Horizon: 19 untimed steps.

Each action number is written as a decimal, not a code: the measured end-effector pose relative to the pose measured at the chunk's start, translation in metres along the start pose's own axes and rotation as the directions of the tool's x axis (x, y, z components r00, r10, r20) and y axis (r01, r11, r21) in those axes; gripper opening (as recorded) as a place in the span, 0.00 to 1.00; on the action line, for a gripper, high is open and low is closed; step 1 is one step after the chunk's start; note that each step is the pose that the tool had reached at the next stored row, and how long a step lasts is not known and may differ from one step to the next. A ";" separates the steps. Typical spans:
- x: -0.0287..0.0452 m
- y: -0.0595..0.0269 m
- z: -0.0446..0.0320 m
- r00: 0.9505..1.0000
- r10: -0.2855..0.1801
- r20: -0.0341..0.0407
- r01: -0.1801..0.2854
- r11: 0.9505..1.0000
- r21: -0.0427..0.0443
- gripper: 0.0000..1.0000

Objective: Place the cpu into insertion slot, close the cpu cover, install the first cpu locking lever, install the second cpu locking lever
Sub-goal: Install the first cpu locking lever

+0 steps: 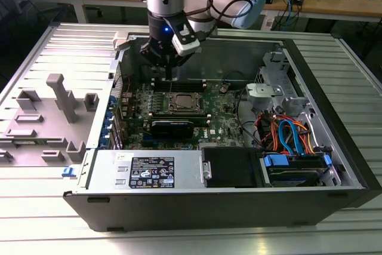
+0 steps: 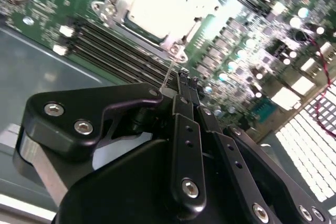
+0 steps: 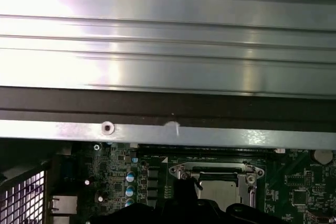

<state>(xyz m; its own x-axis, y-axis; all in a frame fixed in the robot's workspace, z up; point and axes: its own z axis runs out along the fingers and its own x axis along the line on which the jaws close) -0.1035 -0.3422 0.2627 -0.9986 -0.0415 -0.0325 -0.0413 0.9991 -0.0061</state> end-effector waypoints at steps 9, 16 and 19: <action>-0.0244 0.0003 0.0051 1.000 0.000 0.000 0.000 1.000 0.003 0.11; -0.0289 0.0003 0.0082 1.000 -0.003 0.000 0.003 1.000 0.004 0.11; -0.0289 0.0003 0.0084 1.000 -0.004 0.000 0.004 1.000 0.004 0.11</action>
<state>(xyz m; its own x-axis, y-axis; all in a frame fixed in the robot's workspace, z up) -0.0743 -0.3407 0.2553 -0.9985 -0.0450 -0.0323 -0.0447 0.9989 -0.0101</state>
